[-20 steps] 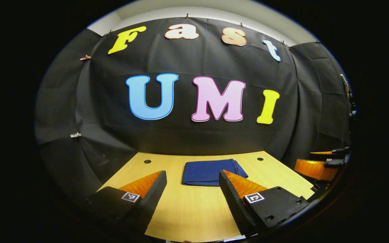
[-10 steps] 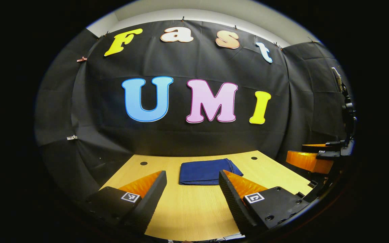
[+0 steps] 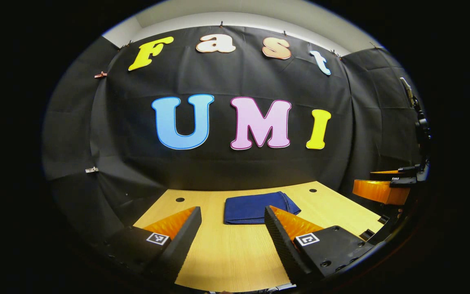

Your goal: Grasp the waist and the cuffs of the jeans and fold them to make the two legs overlap; first hold the waist and fold one-third of the jeans toward the cuffs, then hold the cuffs and fold the remaining one-third in the same direction to finish folding.

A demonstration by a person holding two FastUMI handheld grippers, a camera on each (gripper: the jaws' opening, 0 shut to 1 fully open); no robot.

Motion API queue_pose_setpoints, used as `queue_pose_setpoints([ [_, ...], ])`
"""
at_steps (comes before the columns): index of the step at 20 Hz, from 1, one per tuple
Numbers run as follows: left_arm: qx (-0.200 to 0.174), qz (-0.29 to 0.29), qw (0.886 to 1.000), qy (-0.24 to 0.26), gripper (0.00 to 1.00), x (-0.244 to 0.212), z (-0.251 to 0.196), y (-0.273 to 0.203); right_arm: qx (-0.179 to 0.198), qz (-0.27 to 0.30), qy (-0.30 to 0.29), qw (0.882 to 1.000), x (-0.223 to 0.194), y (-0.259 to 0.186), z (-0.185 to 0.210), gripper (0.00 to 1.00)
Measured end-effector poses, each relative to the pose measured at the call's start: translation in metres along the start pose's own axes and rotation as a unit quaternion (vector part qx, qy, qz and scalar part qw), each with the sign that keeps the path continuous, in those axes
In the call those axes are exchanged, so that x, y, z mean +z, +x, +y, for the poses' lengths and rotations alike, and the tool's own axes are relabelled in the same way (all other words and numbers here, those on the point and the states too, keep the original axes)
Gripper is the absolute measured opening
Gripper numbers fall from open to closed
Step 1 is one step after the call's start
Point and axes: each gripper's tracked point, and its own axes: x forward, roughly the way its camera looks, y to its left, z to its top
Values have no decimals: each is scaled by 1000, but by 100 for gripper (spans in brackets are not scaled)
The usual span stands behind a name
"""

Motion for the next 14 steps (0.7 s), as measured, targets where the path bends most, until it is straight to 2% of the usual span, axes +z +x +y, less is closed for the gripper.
queue_pose_setpoints([
  [14,9,10,1000,3,96,-10,7,10,-7,7,-3,1000,-9,3,-7,98],
])
